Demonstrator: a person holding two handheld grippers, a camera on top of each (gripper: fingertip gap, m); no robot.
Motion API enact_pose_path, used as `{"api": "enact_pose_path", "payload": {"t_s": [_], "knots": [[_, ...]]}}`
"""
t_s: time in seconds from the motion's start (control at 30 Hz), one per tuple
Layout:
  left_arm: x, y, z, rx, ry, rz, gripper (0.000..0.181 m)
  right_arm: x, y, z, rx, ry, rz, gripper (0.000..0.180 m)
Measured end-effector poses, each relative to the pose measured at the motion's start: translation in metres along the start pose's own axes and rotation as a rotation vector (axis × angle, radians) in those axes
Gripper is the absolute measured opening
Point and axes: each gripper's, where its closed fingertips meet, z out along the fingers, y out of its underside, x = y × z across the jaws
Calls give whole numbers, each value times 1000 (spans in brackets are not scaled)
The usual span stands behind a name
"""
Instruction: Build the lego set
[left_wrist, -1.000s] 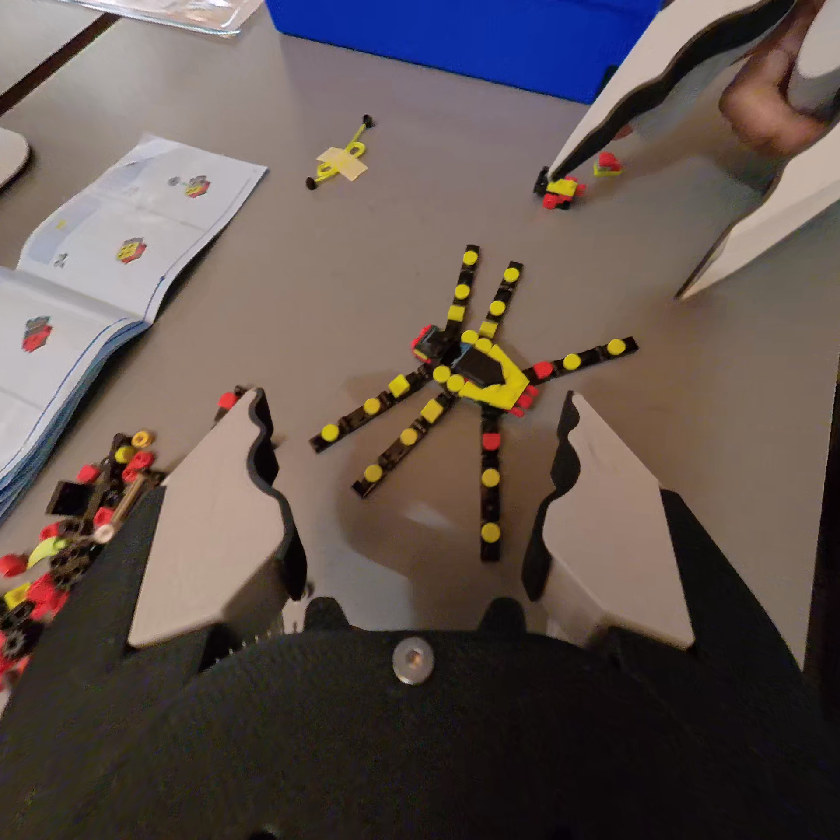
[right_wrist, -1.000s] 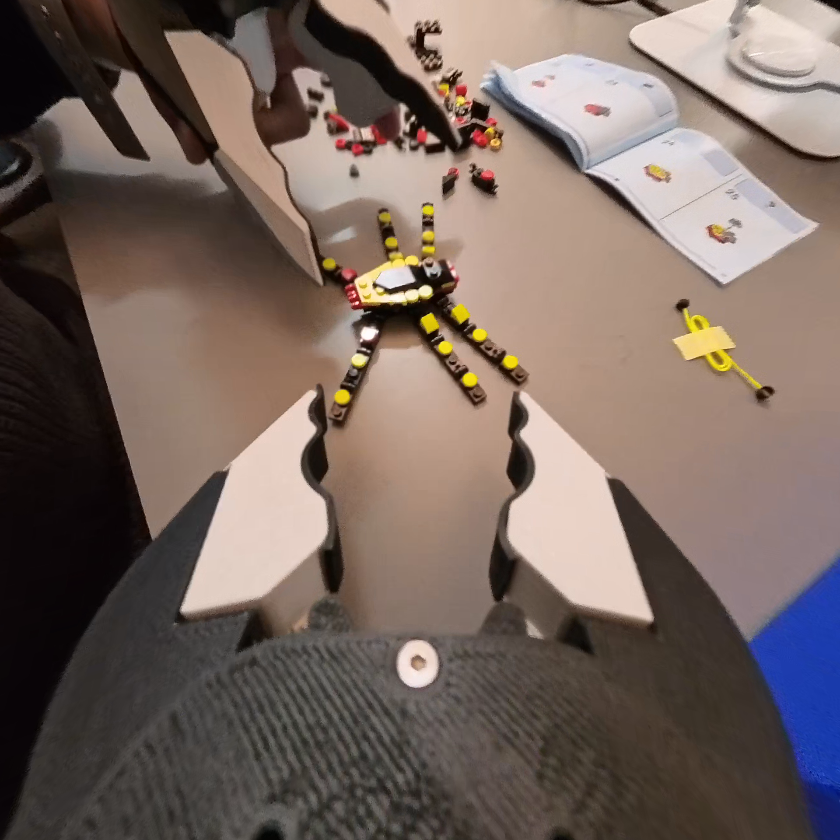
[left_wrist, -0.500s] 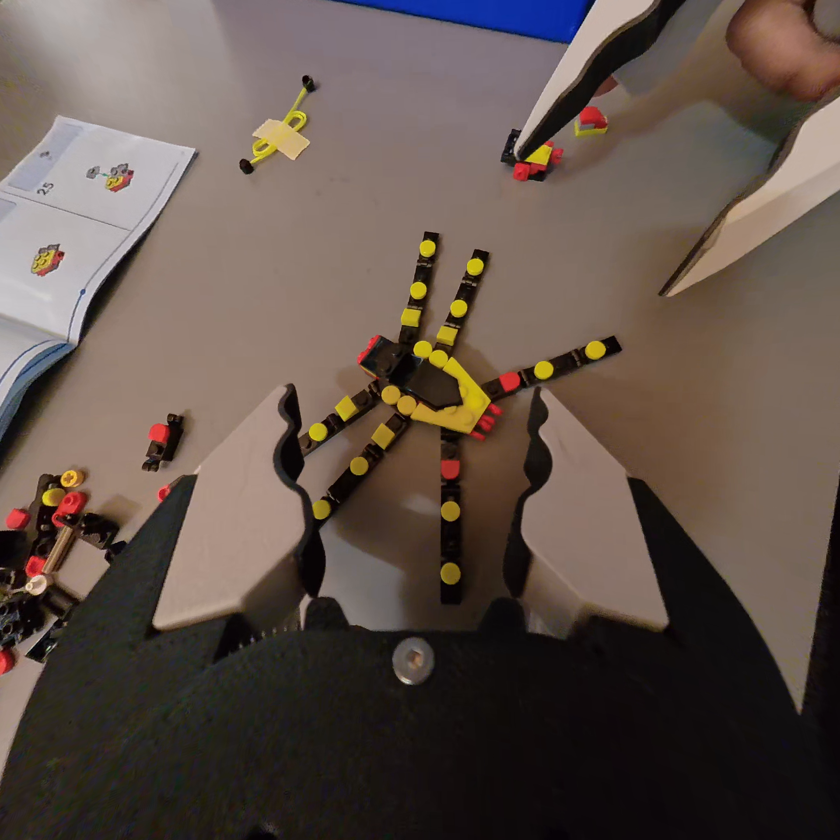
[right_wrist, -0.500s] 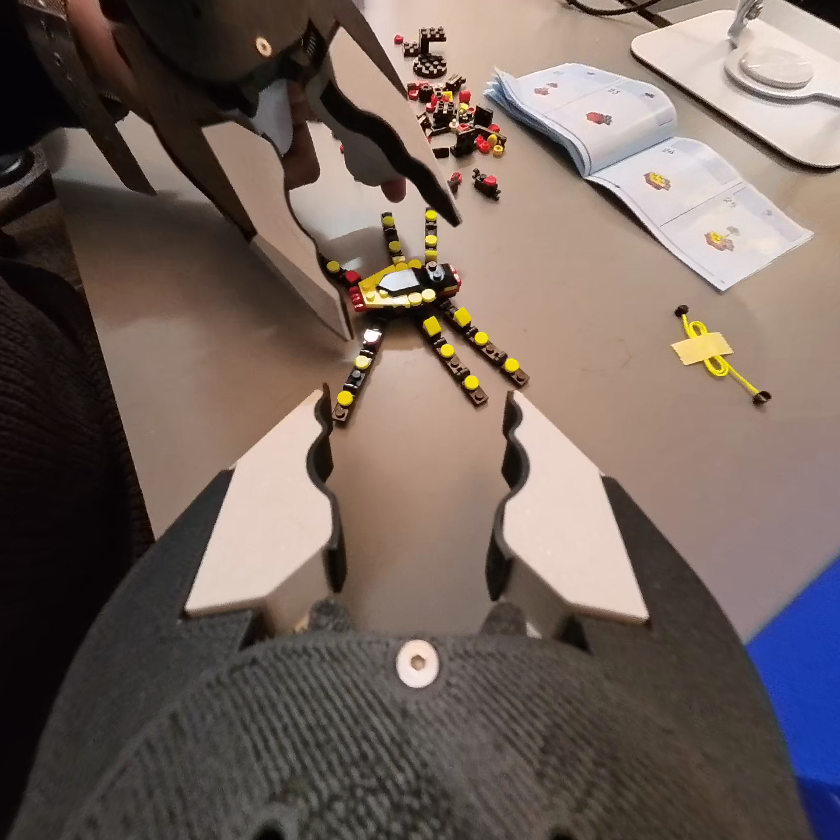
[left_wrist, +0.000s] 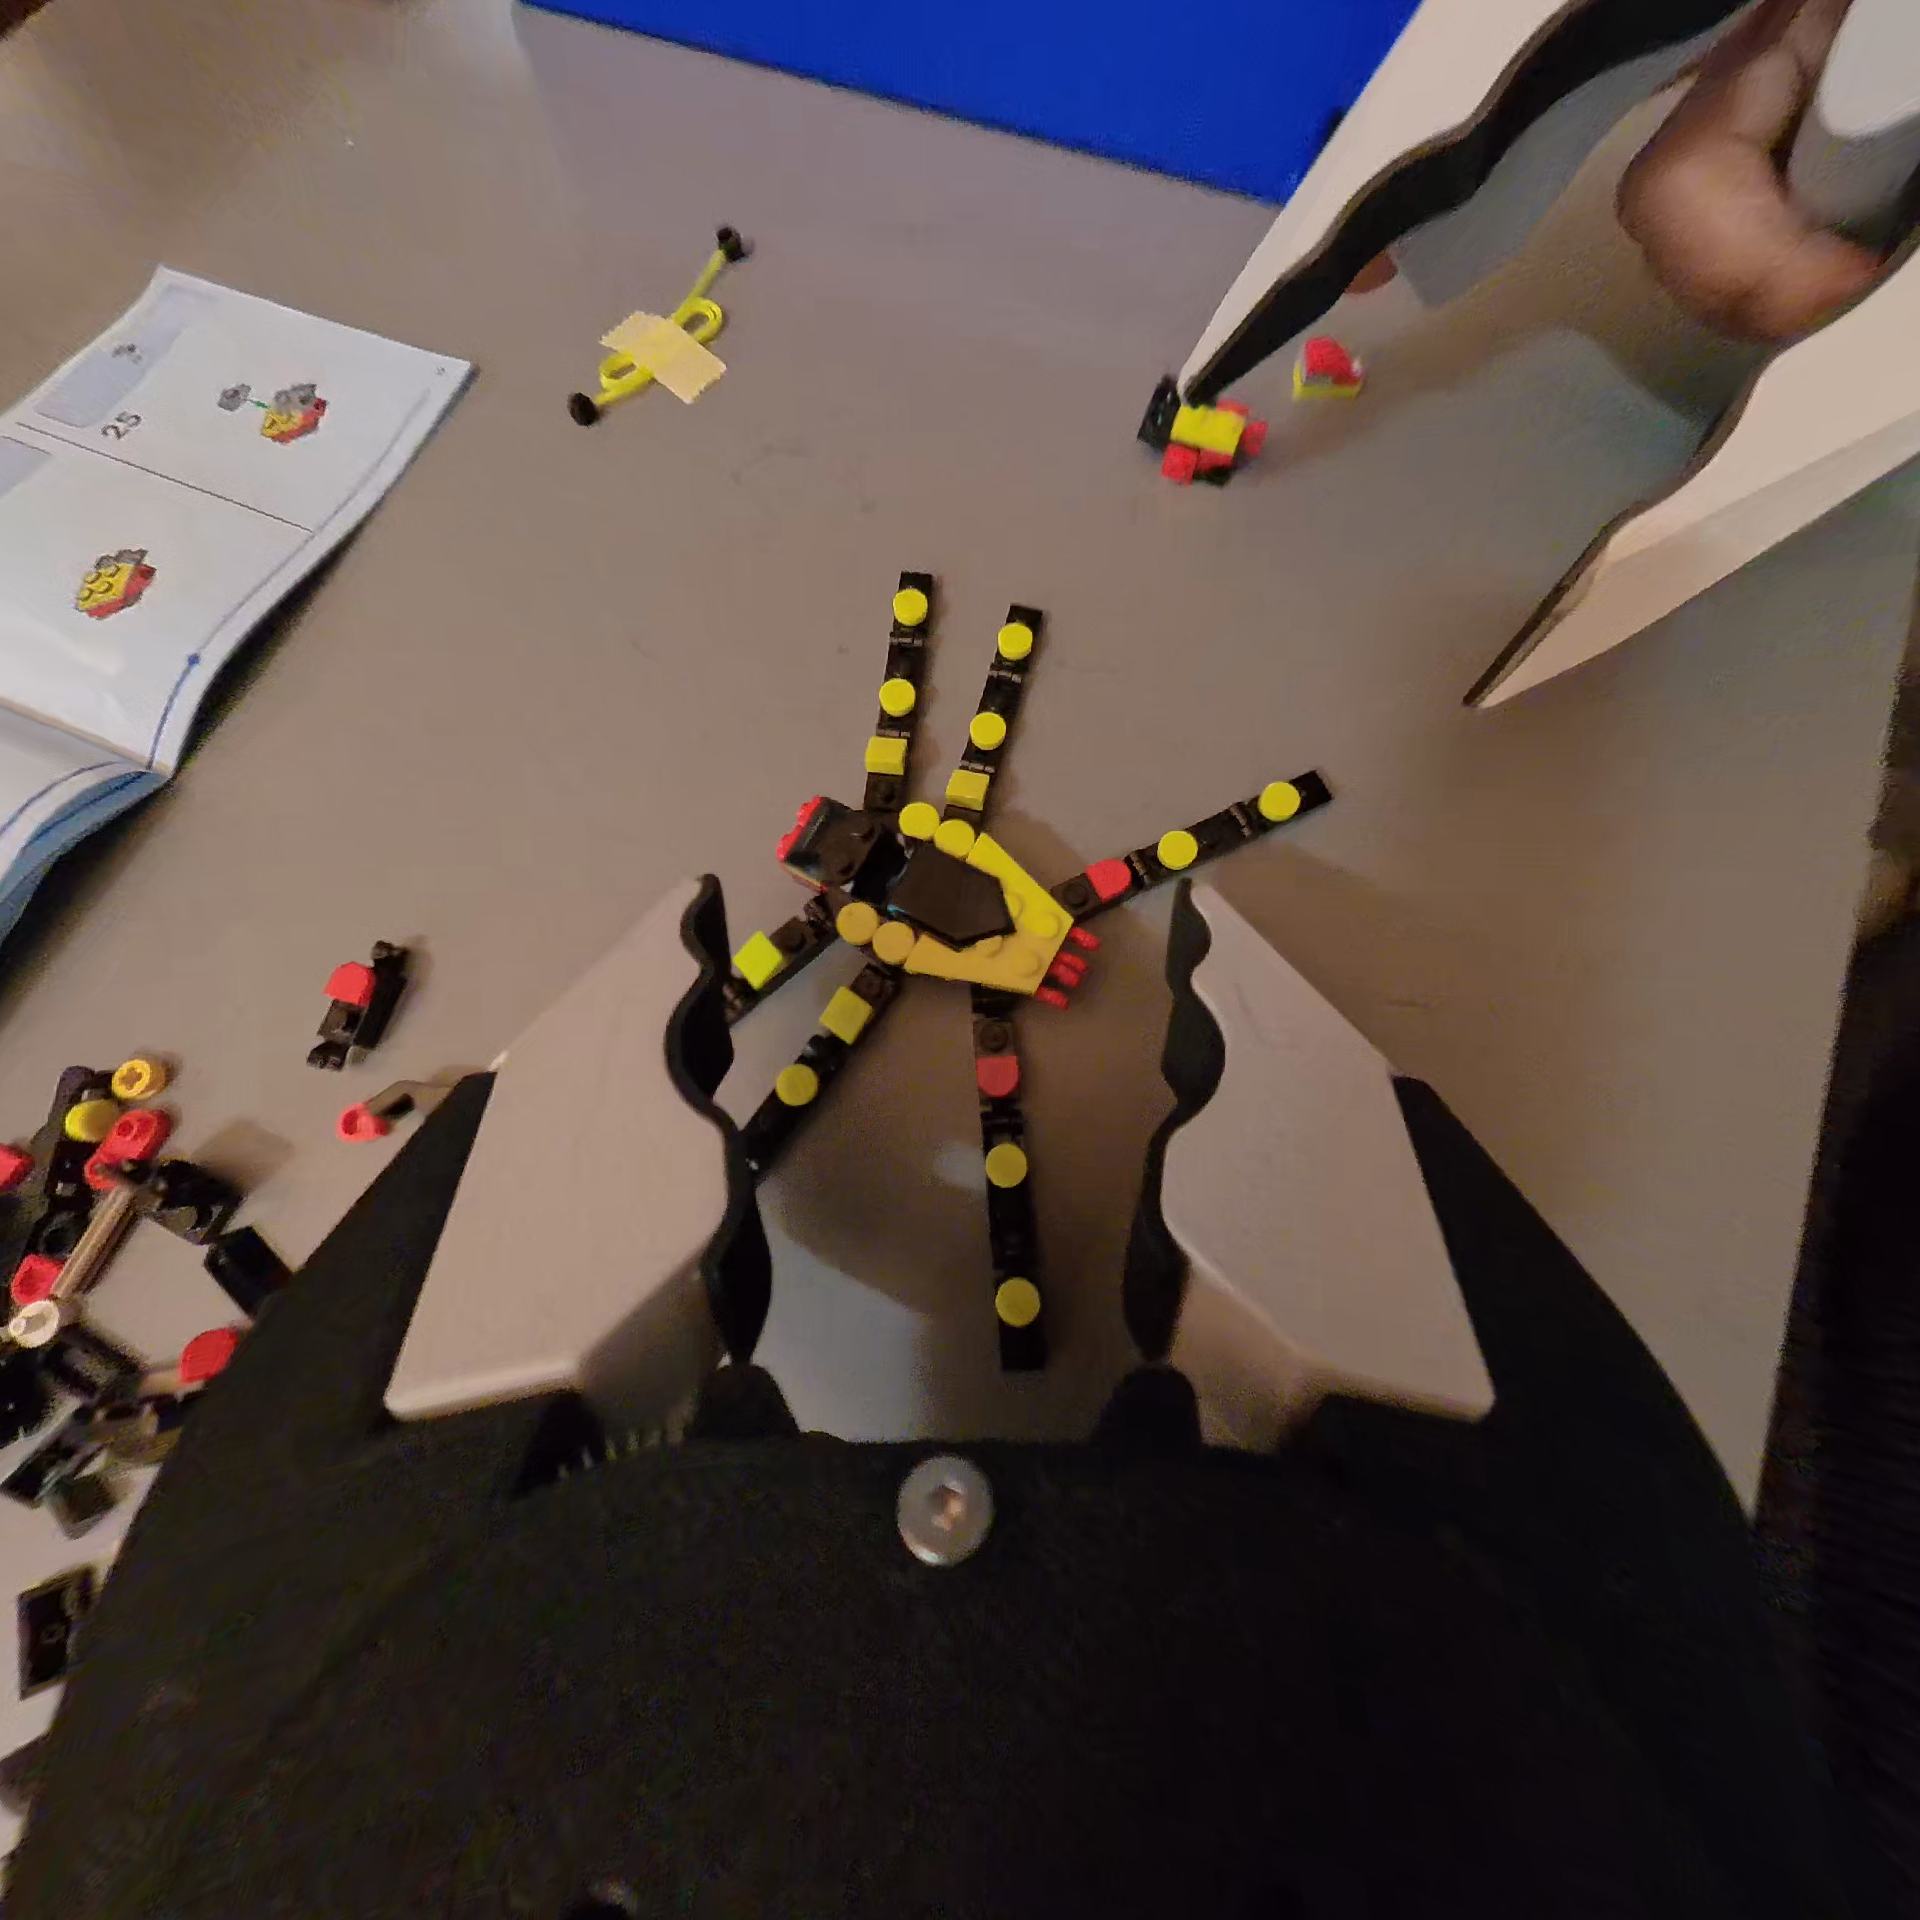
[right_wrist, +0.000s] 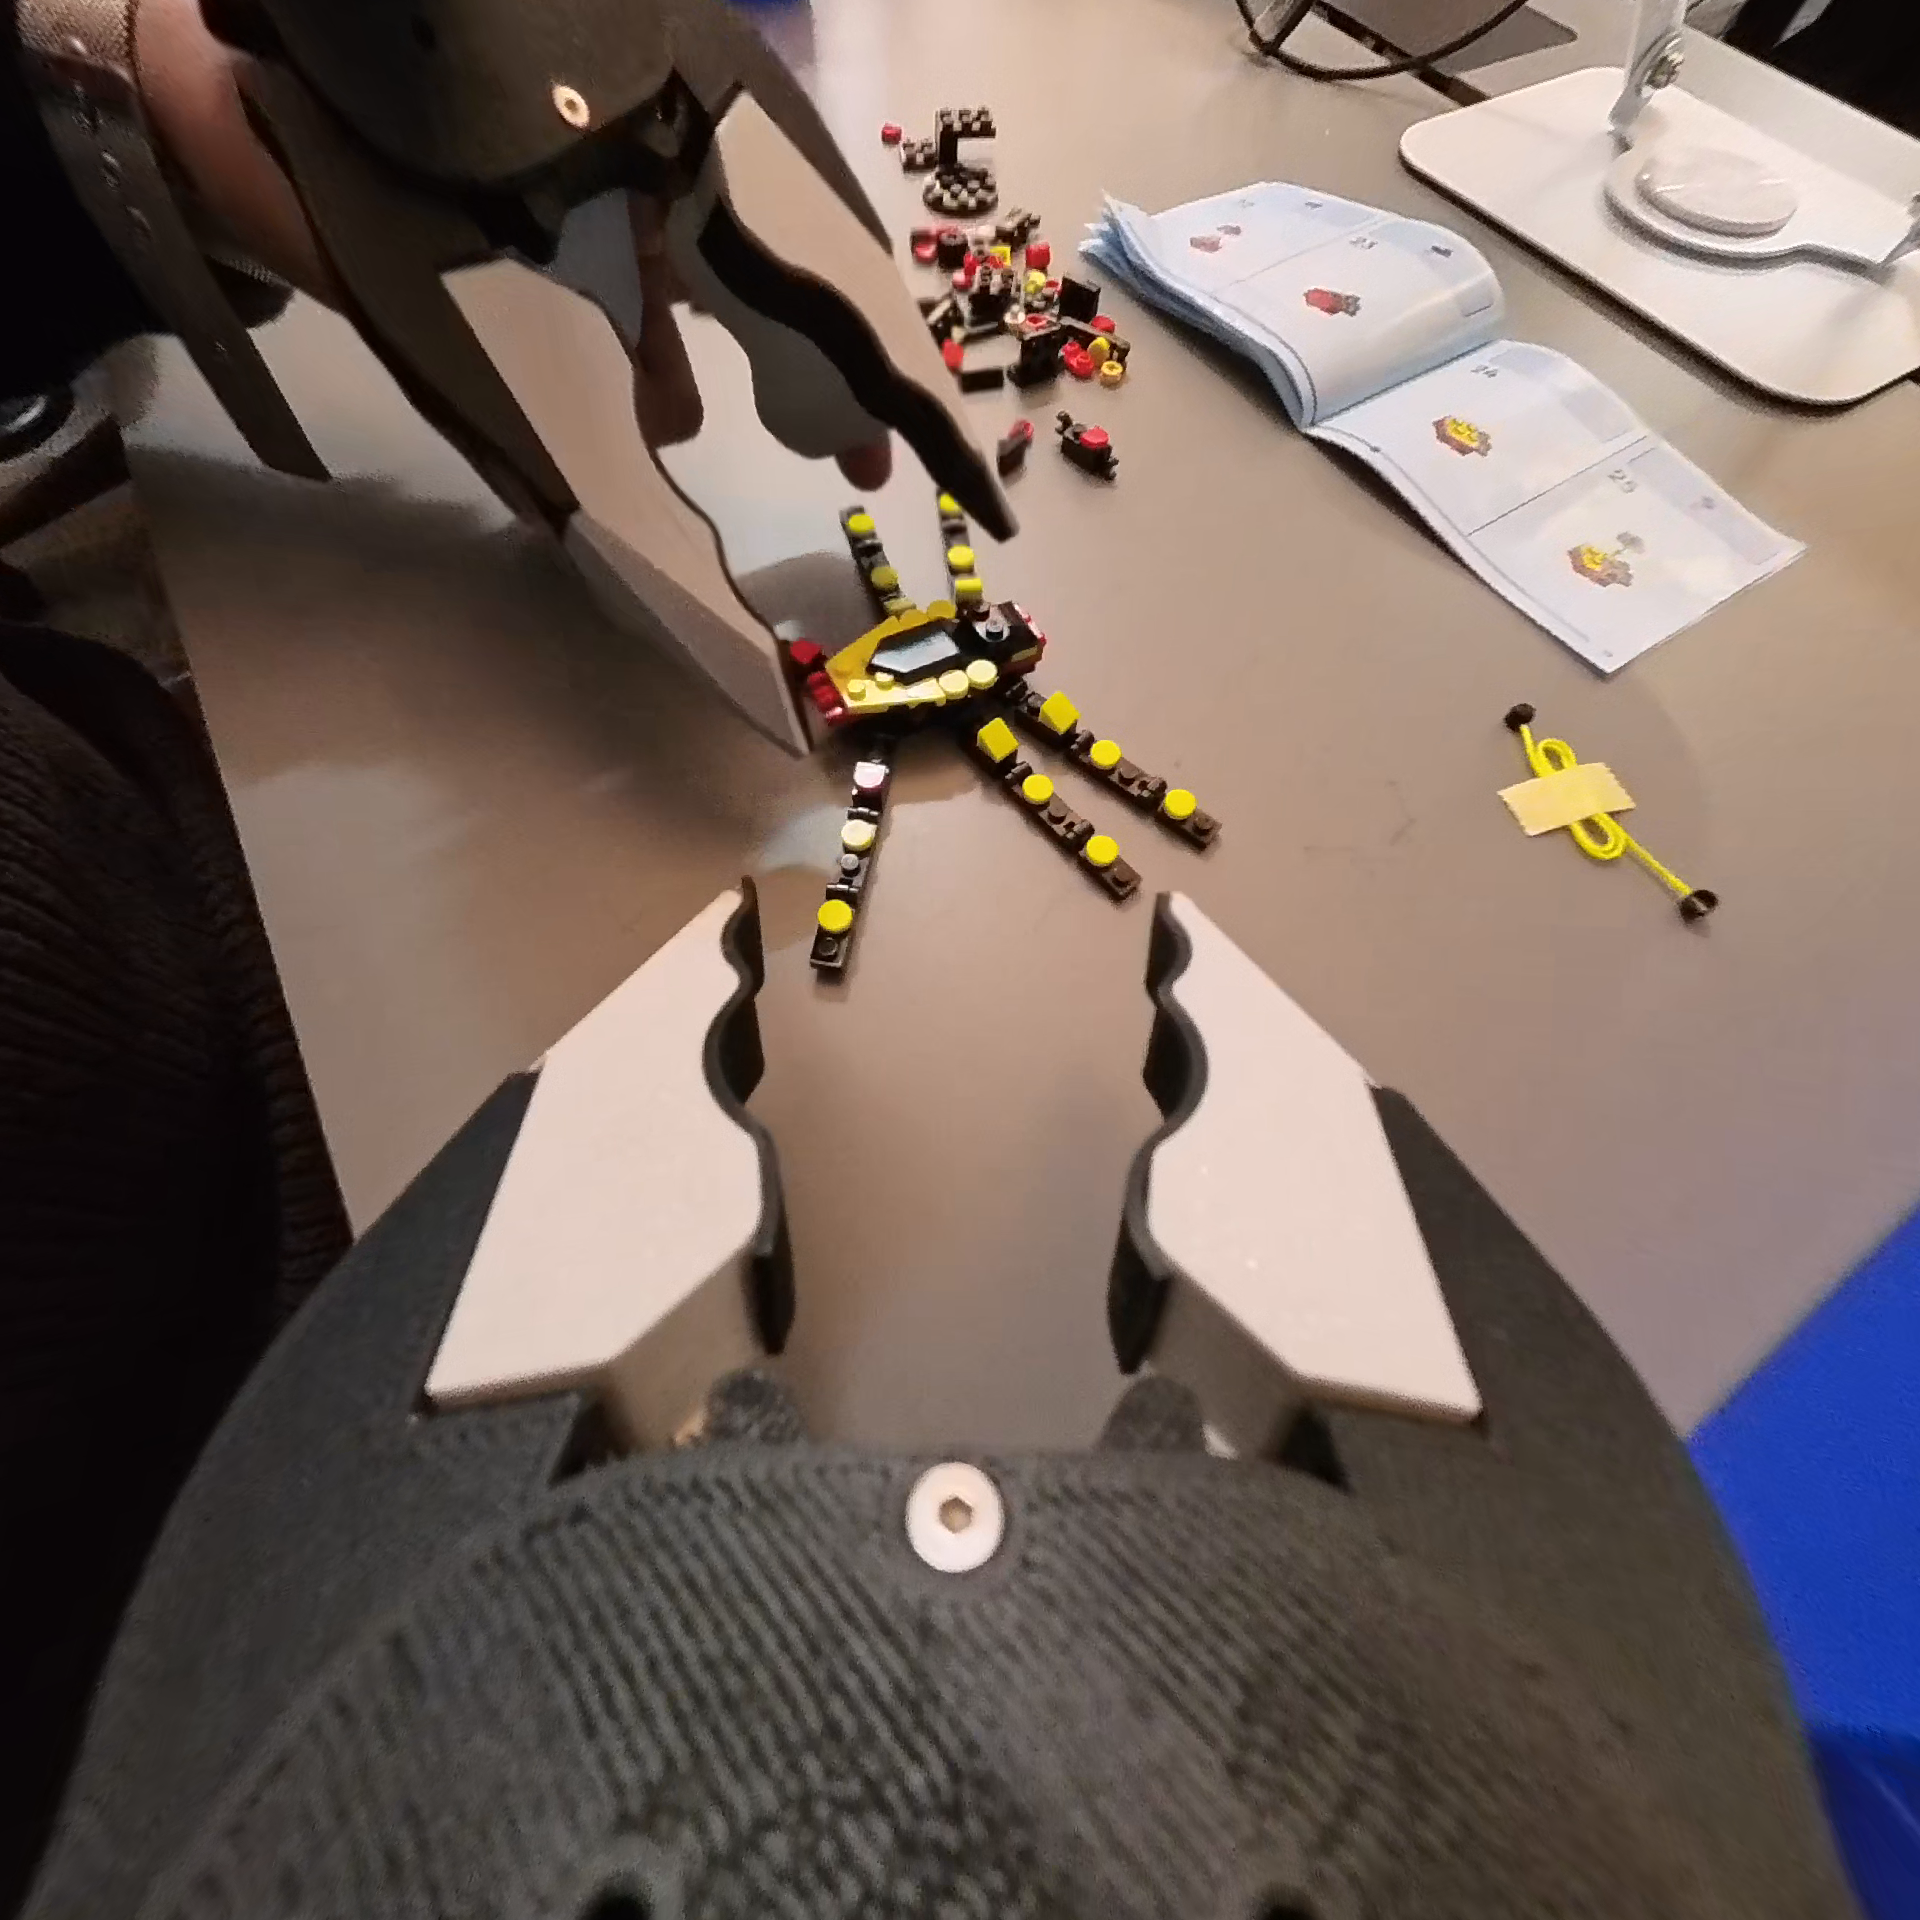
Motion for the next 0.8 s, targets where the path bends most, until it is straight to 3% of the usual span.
{"api": "enact_pose_path", "payload": {"t_s": [0.2, 0.37, 0.53, 0.8], "knots": [[-43, -9, -38, 162, -22, -166, 92, 11, 2, -7, 17, 29, 46, 86], [-86, 2, -53, 211, -136, -263, 117, 17, 5, -12, -9, 75, 73, 109], [-113, 22, -58, 153, -240, -267, 128, 21, 14, -20, -37, 121, 79, 111], [-119, 17, -64, 221, -211, -331, 128, 27, 29, -15, -95, 131, 91, 108]]}}
